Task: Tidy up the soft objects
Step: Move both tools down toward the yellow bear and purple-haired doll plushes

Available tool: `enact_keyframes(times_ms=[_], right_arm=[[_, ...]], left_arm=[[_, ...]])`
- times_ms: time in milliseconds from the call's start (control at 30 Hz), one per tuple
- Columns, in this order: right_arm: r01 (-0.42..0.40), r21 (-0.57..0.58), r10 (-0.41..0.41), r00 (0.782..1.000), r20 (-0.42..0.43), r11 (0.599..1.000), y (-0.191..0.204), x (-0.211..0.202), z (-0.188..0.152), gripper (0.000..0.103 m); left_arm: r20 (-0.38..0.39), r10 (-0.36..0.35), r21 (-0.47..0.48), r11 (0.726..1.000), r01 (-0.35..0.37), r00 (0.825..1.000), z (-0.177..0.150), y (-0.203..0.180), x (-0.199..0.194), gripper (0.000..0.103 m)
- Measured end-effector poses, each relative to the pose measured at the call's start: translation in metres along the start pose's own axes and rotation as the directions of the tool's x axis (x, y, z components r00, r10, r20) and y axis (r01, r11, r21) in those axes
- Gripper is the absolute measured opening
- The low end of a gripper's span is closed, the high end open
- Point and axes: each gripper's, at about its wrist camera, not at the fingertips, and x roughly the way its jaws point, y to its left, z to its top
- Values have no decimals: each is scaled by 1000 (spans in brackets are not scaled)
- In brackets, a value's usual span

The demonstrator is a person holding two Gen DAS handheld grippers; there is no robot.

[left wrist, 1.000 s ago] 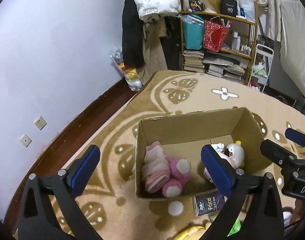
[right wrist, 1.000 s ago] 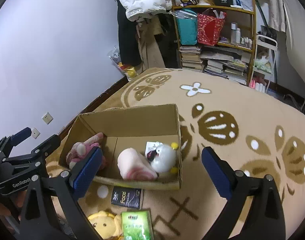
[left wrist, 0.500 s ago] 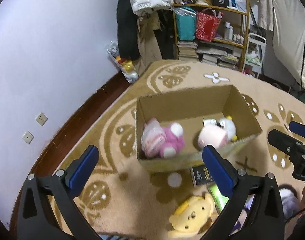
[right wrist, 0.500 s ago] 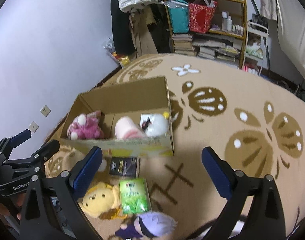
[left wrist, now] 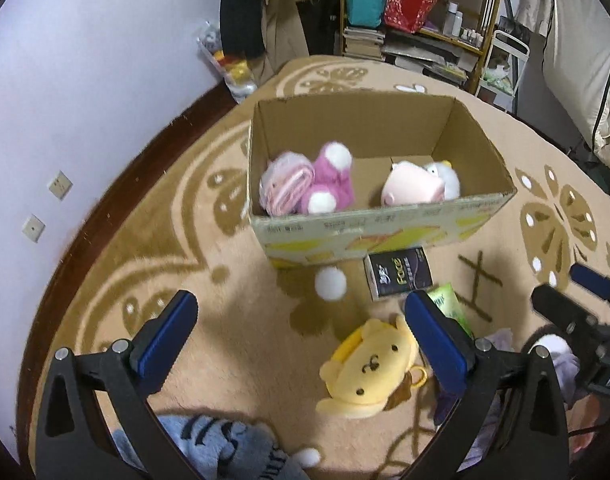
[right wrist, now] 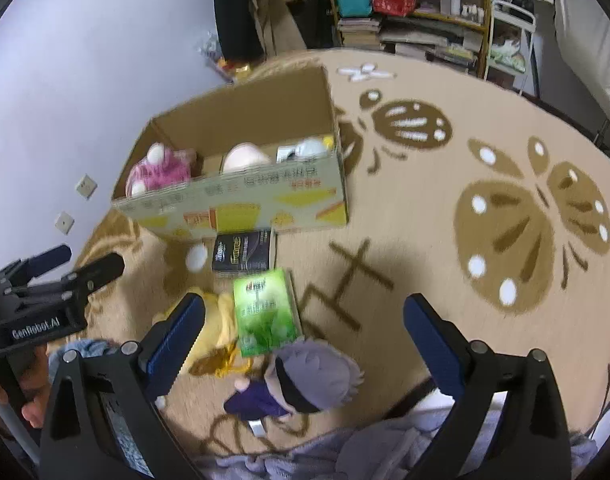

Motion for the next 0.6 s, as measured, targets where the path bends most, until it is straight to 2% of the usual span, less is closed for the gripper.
enact_keyframes(times_ms=[333, 433, 600], right_arm=[[-5, 9, 6, 993, -120, 1000, 0, 27, -16, 103], [-7, 15, 9, 986, -164, 1000, -2, 37, -20, 96], [-6, 30, 12, 975, -221, 1000, -5, 51, -26, 96]], left_arm=[[-82, -27, 12, 1000, 28, 996, -8, -6, 19, 102], [-109, -37, 21, 999, 40, 993, -9, -10, 25, 102], [-154, -40, 44, 998, 47, 987, -14, -16, 37, 102]])
